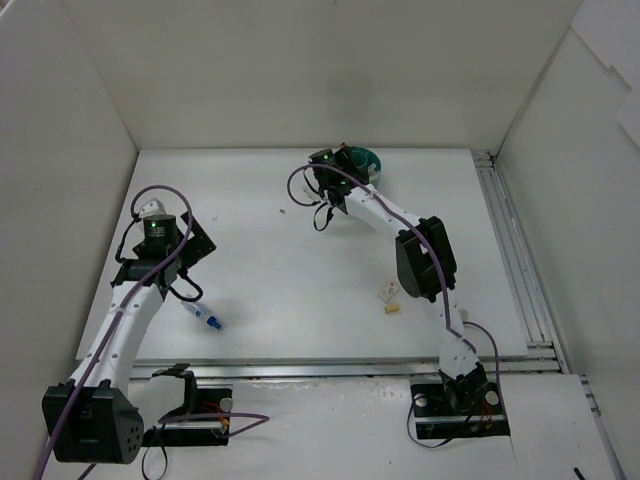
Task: Sort the stationery into containers
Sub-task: Place the pen in the storage box, then pick up the stationery from the center of the board.
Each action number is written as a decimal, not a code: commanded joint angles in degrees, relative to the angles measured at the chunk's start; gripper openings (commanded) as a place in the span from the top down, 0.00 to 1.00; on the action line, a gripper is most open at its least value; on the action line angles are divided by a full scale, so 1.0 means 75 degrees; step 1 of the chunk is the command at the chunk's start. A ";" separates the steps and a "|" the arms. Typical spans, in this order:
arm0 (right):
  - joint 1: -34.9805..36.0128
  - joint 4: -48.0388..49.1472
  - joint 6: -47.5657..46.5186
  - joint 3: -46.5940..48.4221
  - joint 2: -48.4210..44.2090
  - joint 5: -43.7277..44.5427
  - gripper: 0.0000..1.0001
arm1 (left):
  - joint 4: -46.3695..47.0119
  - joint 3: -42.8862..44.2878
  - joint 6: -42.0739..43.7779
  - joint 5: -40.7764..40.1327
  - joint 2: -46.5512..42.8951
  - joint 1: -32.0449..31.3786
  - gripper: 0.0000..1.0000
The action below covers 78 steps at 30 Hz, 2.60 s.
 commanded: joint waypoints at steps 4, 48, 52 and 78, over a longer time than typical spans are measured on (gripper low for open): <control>0.0375 0.1164 0.1442 0.0672 -0.1584 0.0095 0.28 | -0.0832 -0.0118 -0.0537 -0.0740 -0.0917 0.0108 0.00; -0.1663 0.0695 1.5921 -0.8350 -1.1254 -0.1942 0.02 | 0.0925 -0.1502 -0.1874 0.0583 0.1789 0.0460 0.98; -0.1675 0.0707 1.4776 -0.8608 -1.1231 -0.4335 0.02 | 0.0854 -0.1163 -0.1641 0.0594 0.1614 0.0109 1.00; 0.2589 0.5988 1.2242 -0.8773 -0.6650 -0.5990 0.02 | 0.1463 0.1088 -0.4663 -0.1163 0.0172 -0.2949 1.00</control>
